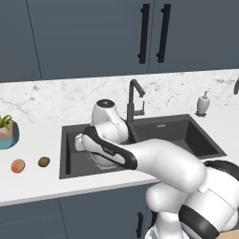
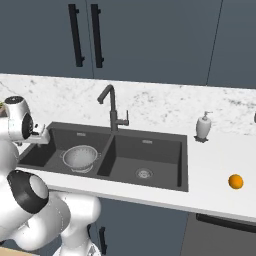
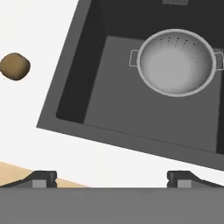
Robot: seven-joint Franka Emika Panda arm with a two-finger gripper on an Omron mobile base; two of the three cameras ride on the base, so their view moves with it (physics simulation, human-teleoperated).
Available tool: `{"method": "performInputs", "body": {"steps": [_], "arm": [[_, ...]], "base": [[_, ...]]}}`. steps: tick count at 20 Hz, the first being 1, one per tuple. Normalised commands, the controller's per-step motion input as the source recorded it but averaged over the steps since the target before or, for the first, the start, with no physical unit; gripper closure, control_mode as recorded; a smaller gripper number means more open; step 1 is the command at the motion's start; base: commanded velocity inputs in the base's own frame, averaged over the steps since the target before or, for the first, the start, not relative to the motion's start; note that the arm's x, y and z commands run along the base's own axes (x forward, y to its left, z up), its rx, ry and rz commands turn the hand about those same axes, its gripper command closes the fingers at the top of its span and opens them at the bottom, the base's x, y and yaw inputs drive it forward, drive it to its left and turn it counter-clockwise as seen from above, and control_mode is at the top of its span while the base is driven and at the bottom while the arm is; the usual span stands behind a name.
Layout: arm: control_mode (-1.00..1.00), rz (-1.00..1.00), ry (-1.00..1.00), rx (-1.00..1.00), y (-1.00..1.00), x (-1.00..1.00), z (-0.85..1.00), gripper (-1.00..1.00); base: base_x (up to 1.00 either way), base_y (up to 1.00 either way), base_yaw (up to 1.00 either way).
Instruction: Put the colander in the sink, put the kiwi, peach, orange in the colander, and turn on the sink faucet and pour water over the colander.
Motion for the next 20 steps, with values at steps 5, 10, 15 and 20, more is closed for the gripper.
{"method": "performInputs", "body": {"steps": [5, 10, 15, 20], "arm": [[-1.00, 0.00, 0.01, 0.04, 0.80, 0.00, 0.00, -1.00], [-1.00, 0.00, 0.09, 0.00, 0.60, -0.01, -0.04, -1.00], [-1.00, 0.00, 0.00, 0.00, 0.51, 0.23, -0.18, -1.00], [-1.00, -0.01, 0.00, 0.00, 0.43, 0.25, -0.19, -1.00]], "base": [[0.00, 0.00, 0.00], [0.00, 0.00, 0.00], [0.00, 0.00, 0.00], [0.00, 0.00, 0.00]]}}
